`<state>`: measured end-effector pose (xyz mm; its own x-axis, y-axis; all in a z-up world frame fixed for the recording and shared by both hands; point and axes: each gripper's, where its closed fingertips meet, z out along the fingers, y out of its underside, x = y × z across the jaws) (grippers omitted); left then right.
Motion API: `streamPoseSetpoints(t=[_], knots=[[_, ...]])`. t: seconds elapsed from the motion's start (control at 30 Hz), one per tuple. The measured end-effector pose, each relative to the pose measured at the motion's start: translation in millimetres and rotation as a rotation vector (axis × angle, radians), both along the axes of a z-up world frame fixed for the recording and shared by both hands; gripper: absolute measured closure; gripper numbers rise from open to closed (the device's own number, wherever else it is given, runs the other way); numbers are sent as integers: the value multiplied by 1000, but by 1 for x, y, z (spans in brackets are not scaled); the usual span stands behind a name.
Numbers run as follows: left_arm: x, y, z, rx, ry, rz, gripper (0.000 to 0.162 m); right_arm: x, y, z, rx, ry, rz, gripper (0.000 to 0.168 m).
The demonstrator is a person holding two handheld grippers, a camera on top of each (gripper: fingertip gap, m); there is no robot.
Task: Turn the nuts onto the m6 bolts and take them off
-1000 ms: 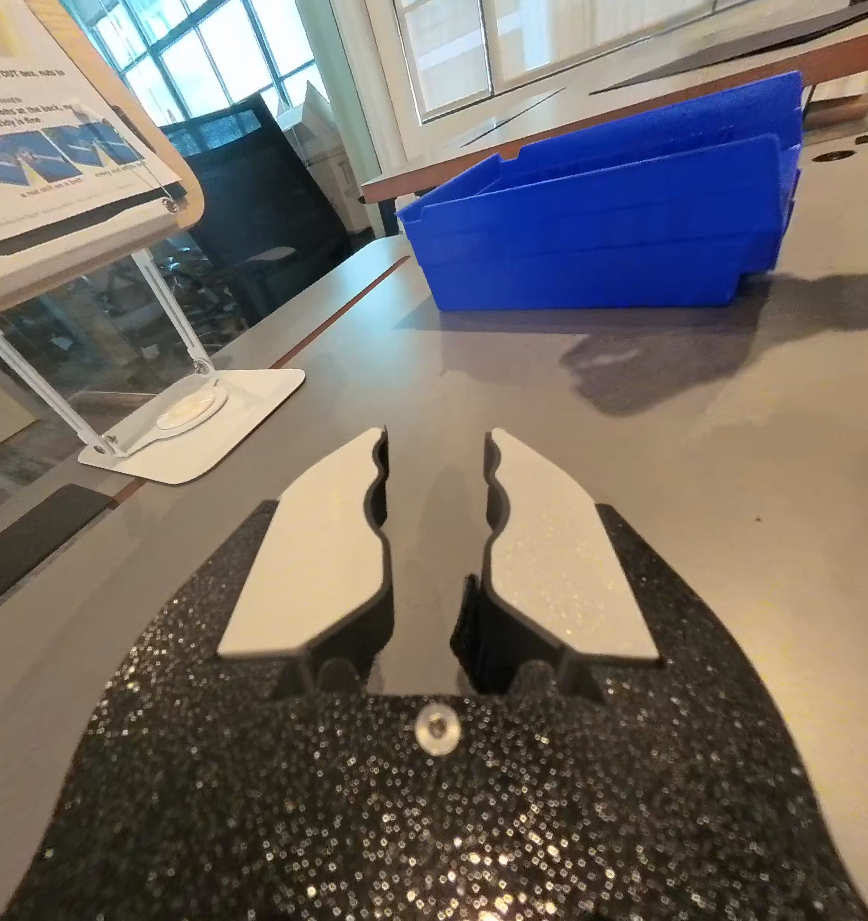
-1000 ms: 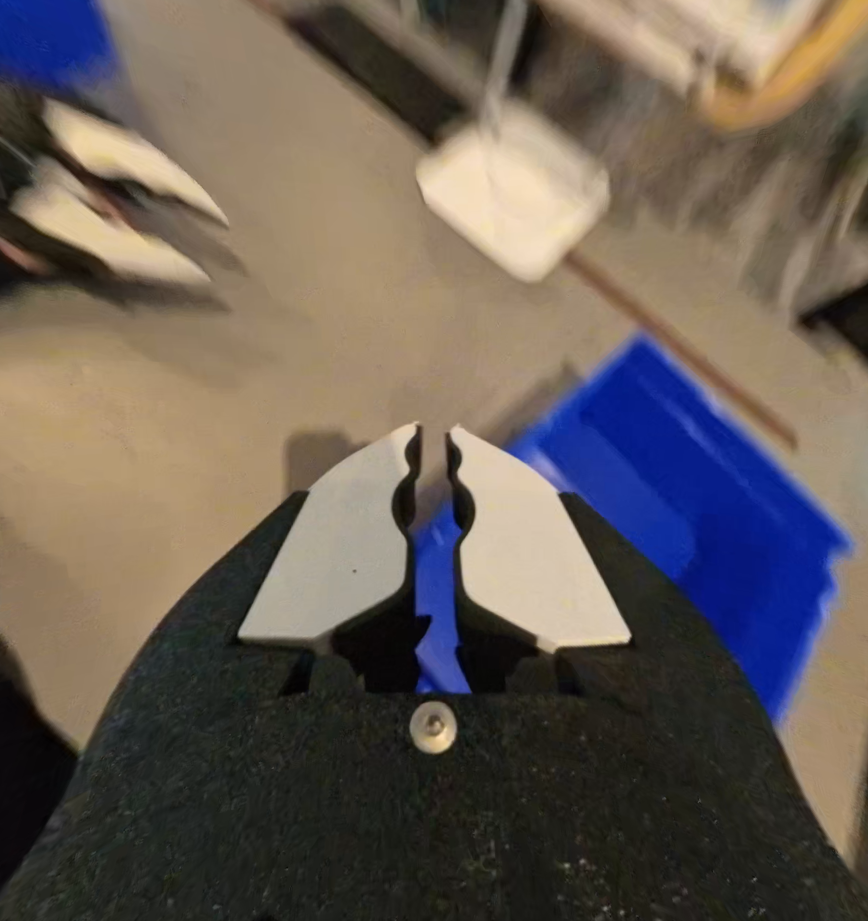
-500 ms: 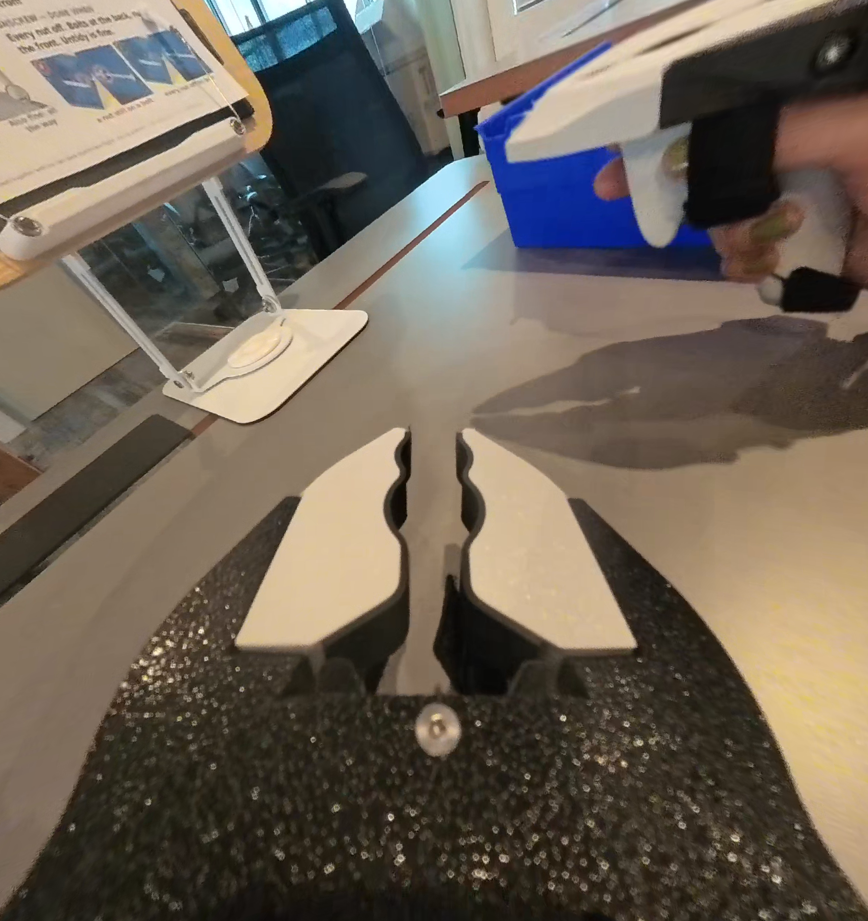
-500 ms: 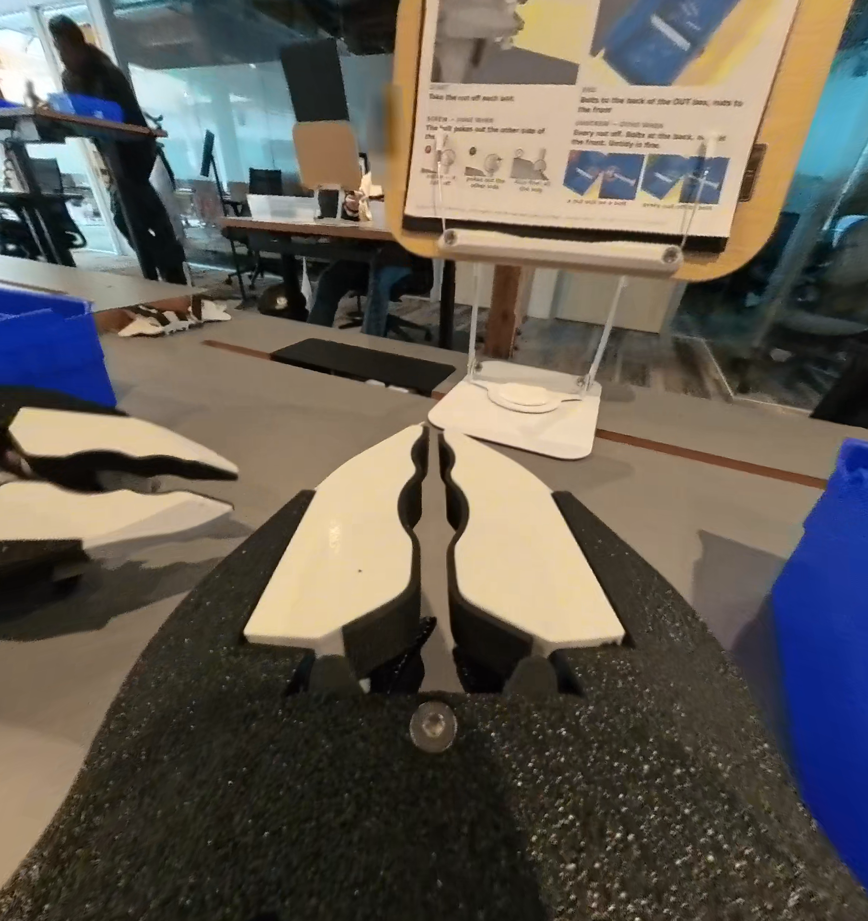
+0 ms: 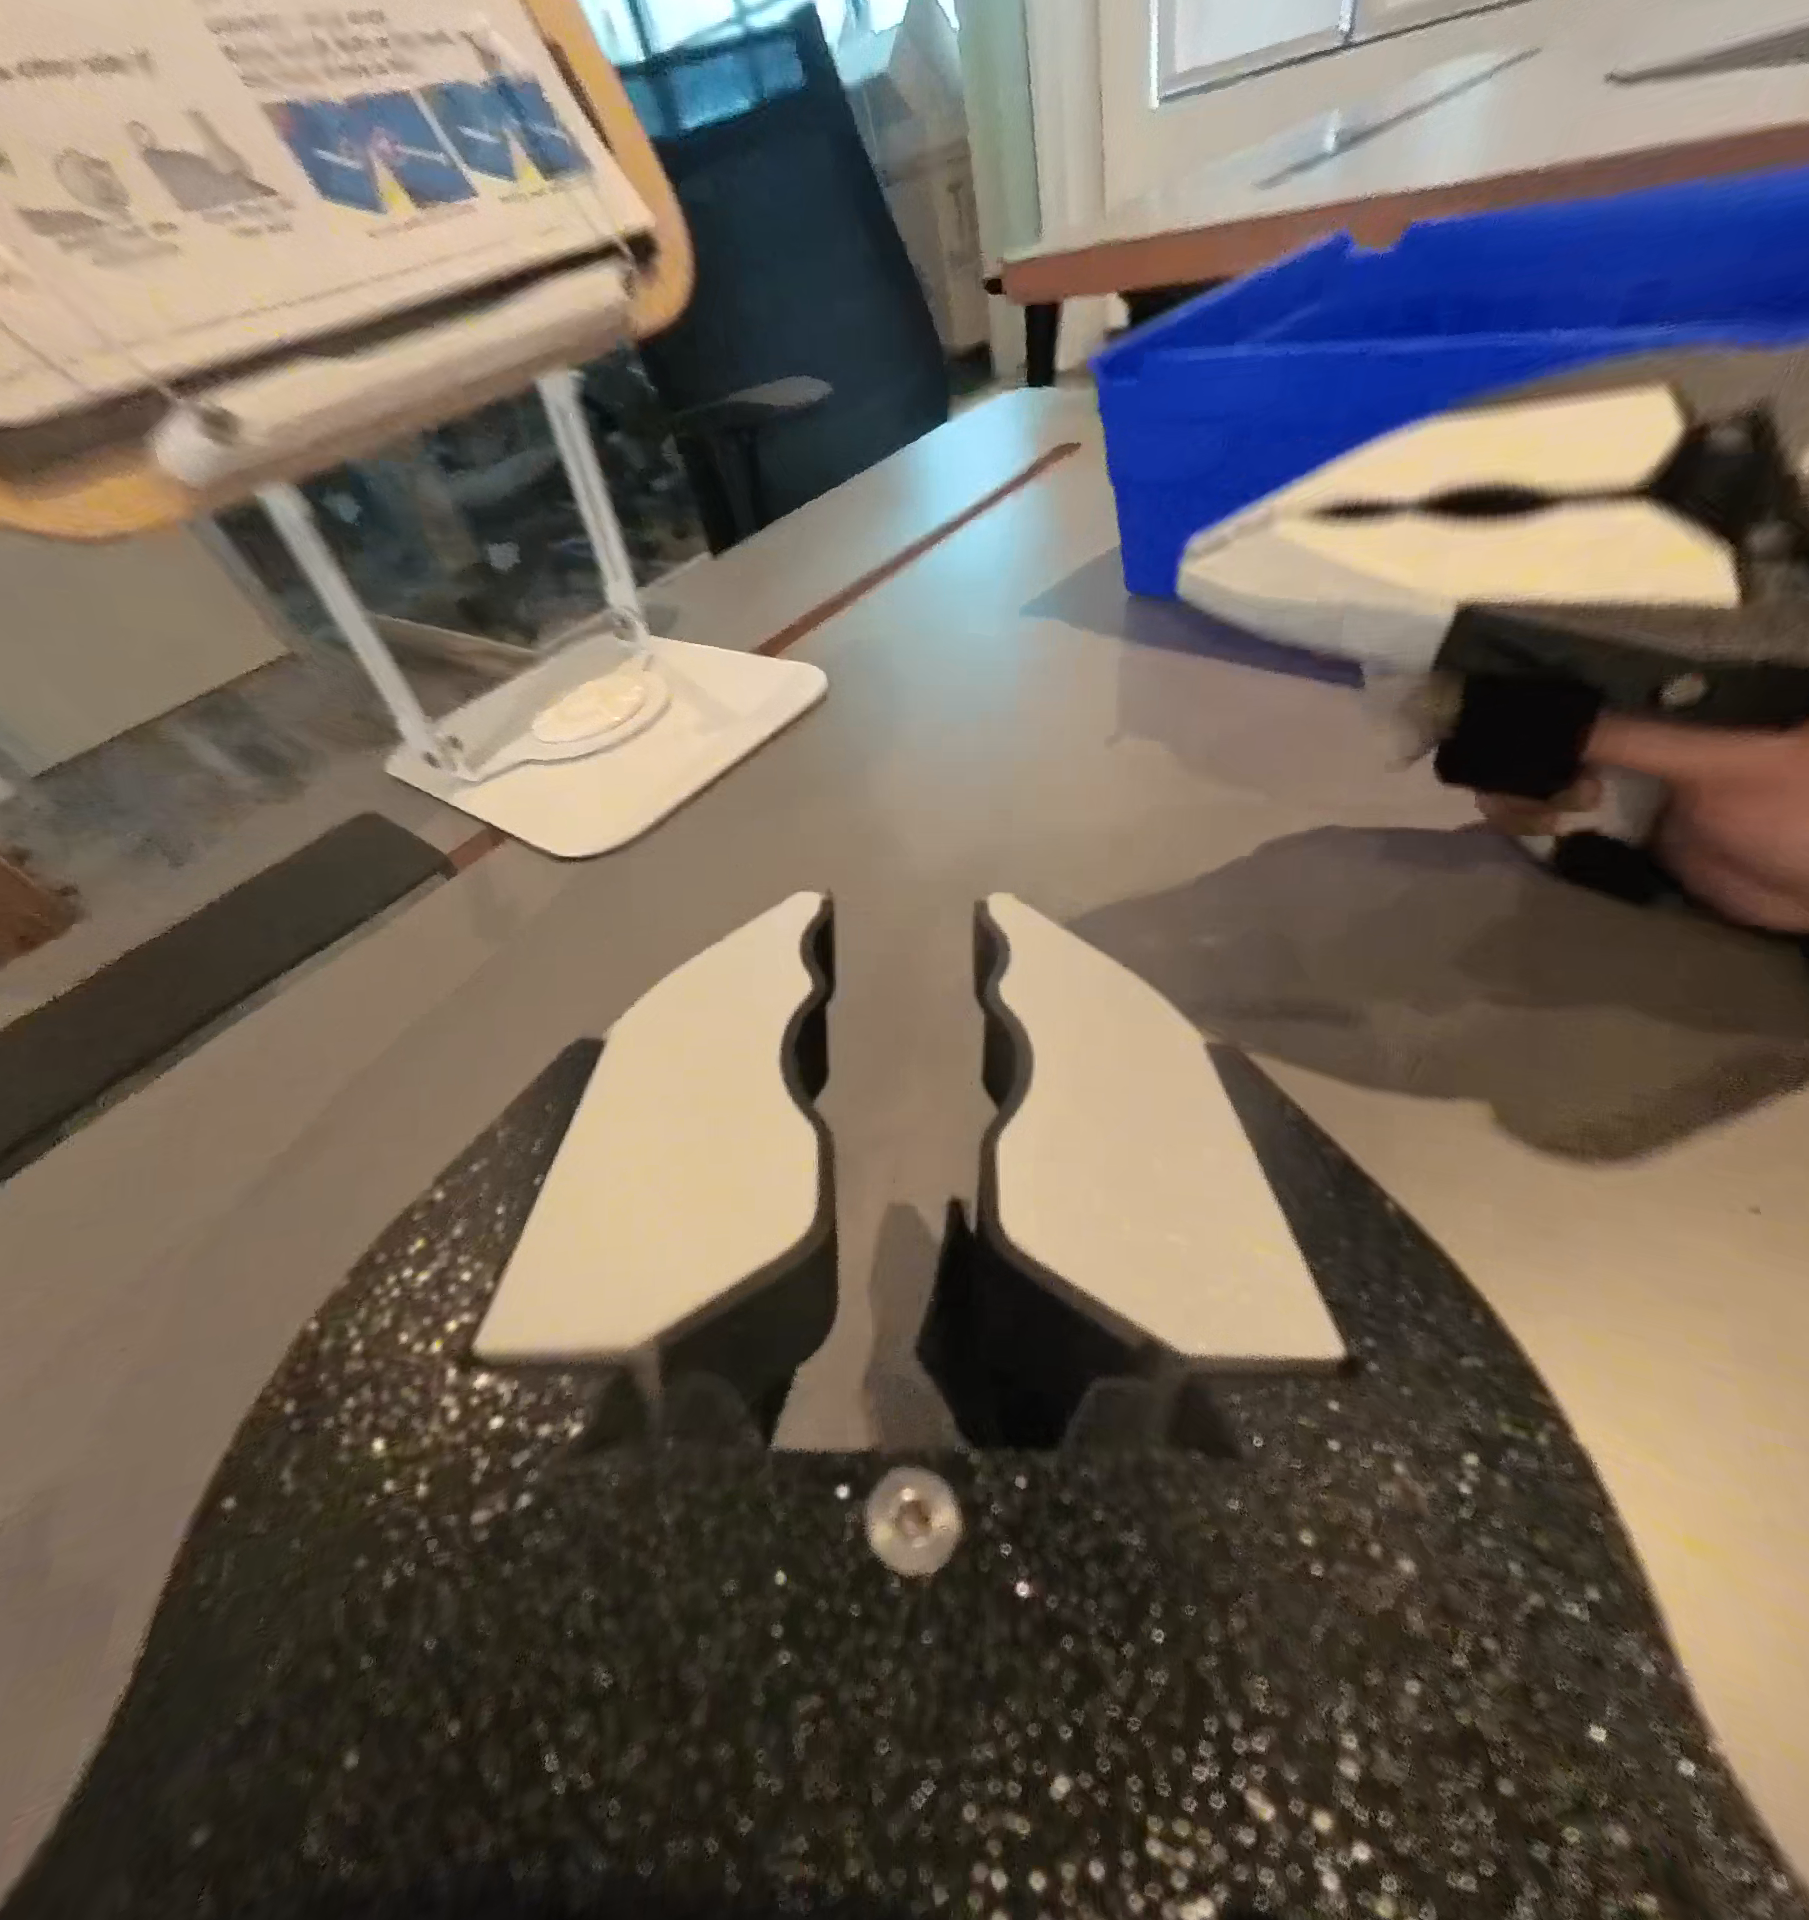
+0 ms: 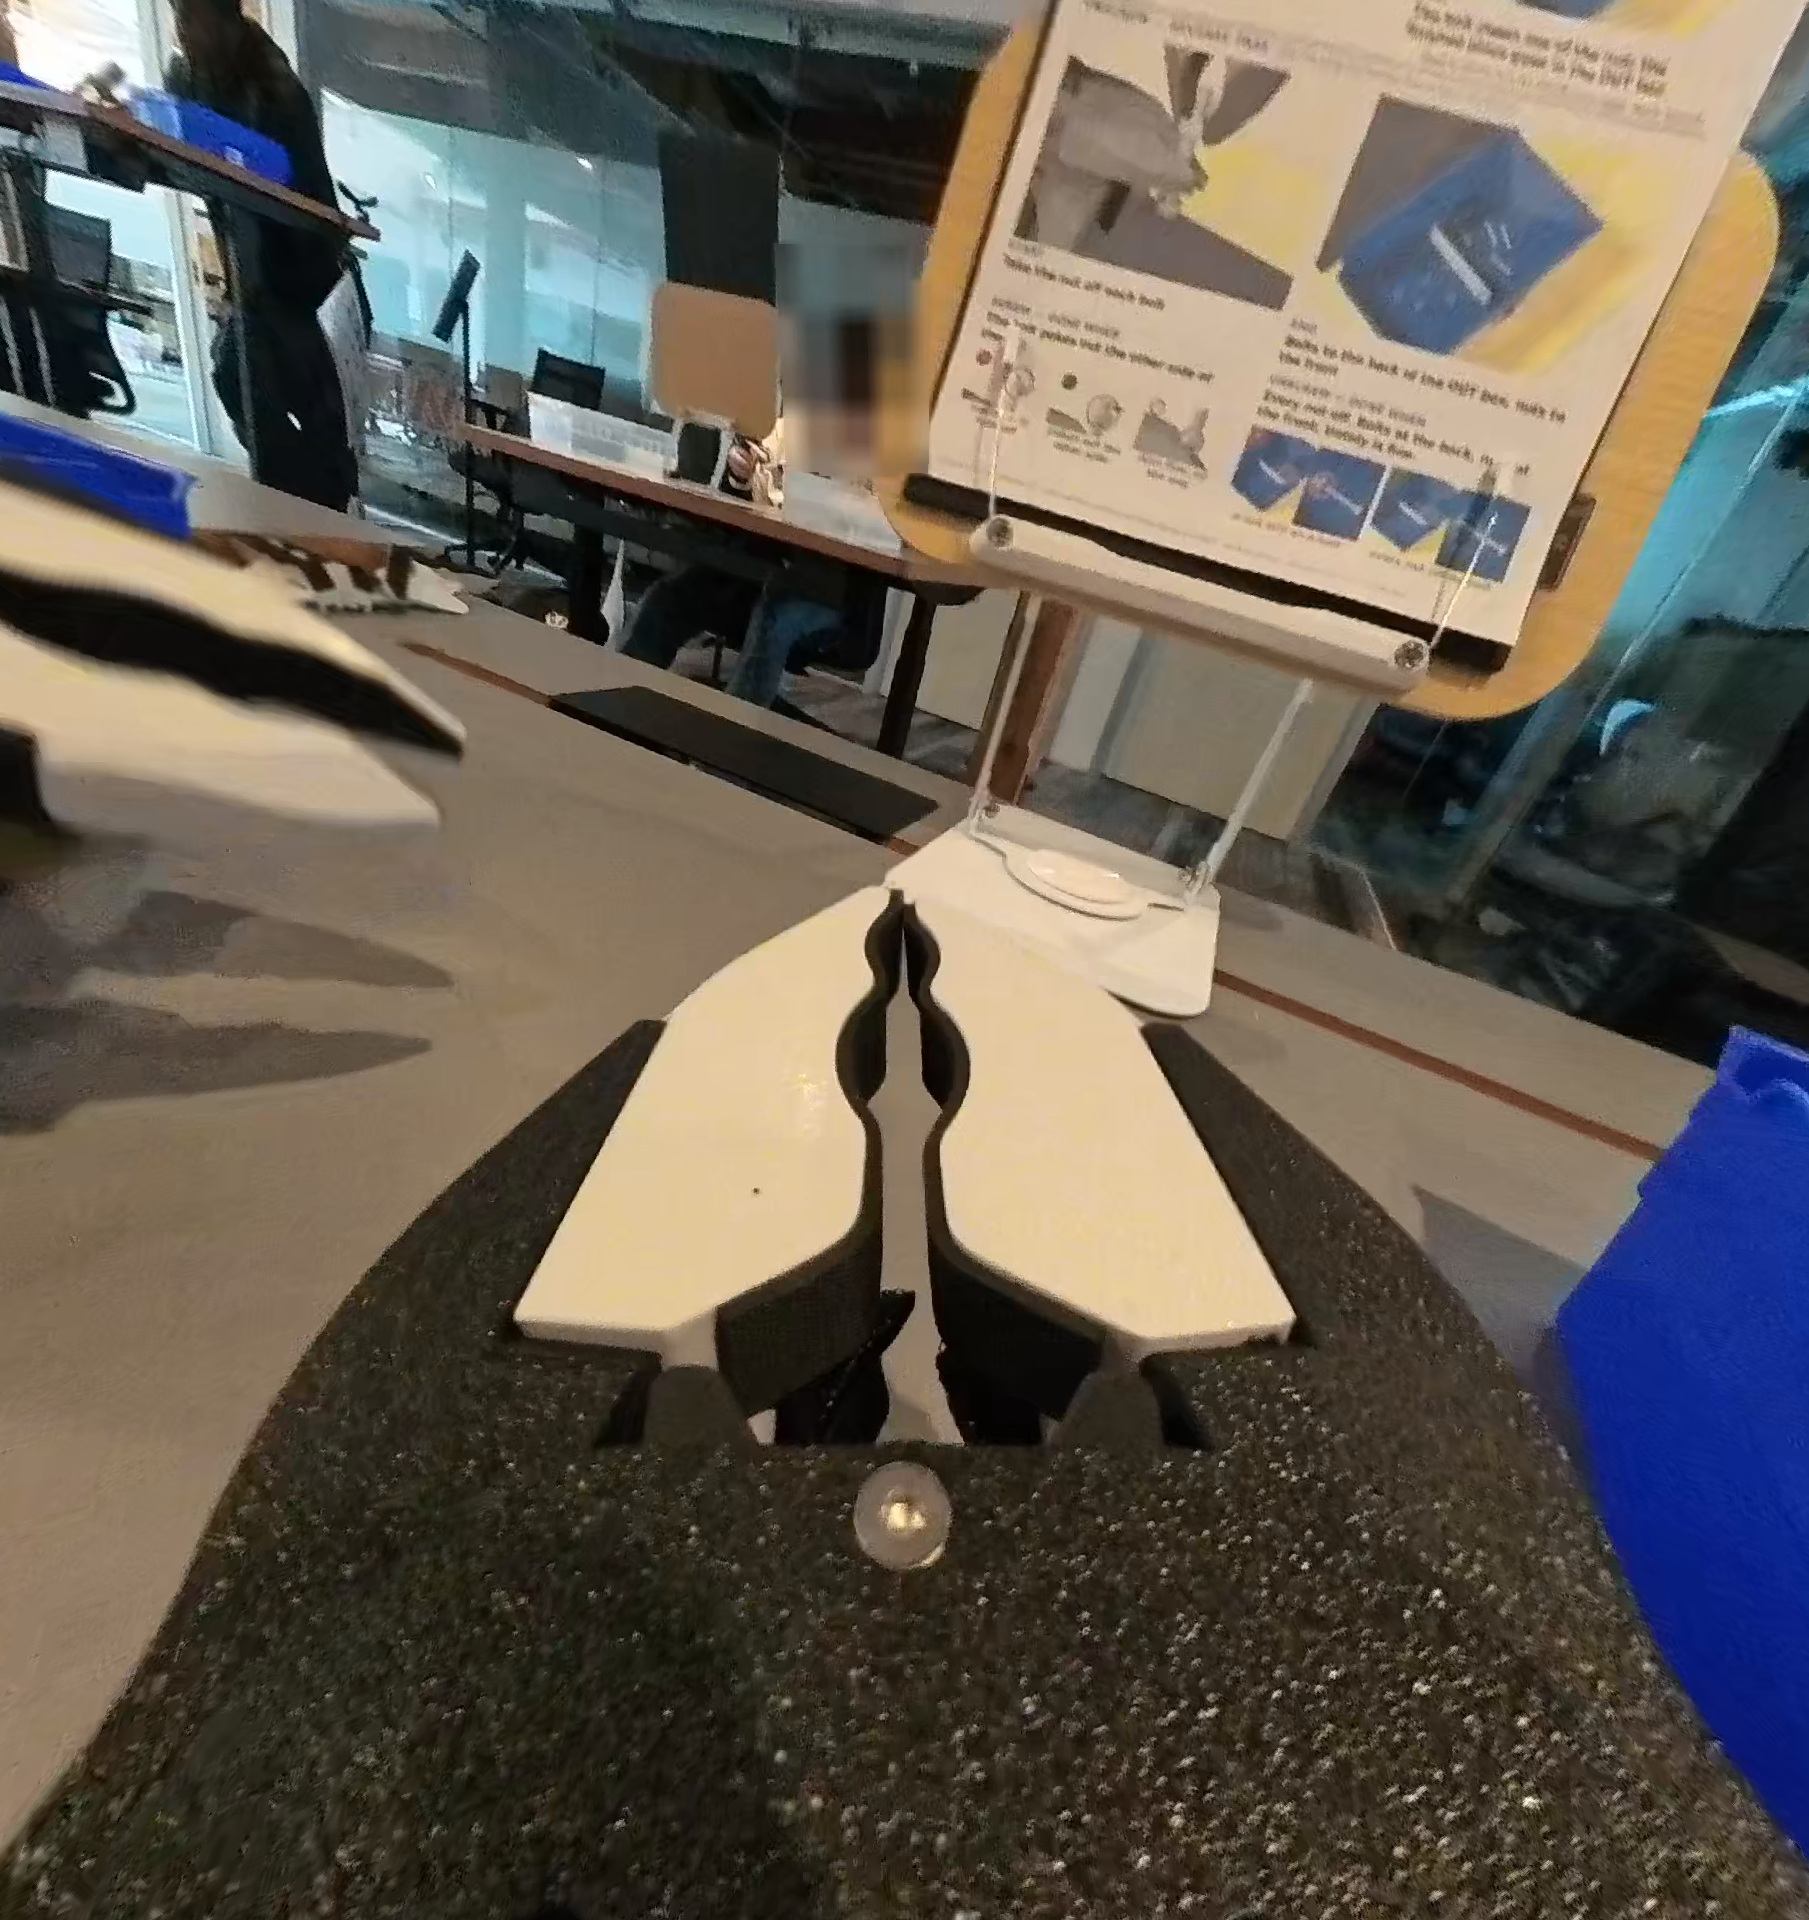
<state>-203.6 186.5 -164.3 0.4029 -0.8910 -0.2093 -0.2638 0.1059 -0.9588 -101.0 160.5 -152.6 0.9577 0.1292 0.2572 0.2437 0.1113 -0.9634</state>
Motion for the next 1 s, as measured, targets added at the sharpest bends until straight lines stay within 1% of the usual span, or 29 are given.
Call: streamPoseSetpoints(t=[0.07,0.17,0.27,0.37,0.4,0.47,0.57,0.63,0.7,0.73,0.83,1.0], knots=[[-22,-2,28,3,-13,70,138,-5,-1,-1,-1,-26,20,168],[-72,-9,61,-70,-33,184,139,-11,-1,-2,5,-64,36,168],[-147,4,70,-129,28,376,139,-15,-2,-3,11,-87,49,168],[-224,34,69,-206,142,569,139,-17,-2,-2,16,-87,58,168],[-243,46,64,-247,189,605,140,-17,-2,-2,17,-86,61,168],[-270,72,44,-382,307,637,139,-18,-2,-2,19,-83,64,168],[-285,105,4,-585,449,621,143,-18,-2,-1,22,-80,68,168],[-294,117,-23,-678,565,628,146,-18,-3,-1,27,-74,71,168],[-288,120,-42,-773,598,580,153,-17,-3,-1,26,-68,73,168],[-283,121,-49,-815,591,560,153,-17,-3,-1,25,-66,73,168],[-282,126,-64,-854,633,566,153,-18,-2,-1,22,-66,77,168],[-290,122,-83,-911,785,594,149,-21,-2,-2,19,-86,93,168]])
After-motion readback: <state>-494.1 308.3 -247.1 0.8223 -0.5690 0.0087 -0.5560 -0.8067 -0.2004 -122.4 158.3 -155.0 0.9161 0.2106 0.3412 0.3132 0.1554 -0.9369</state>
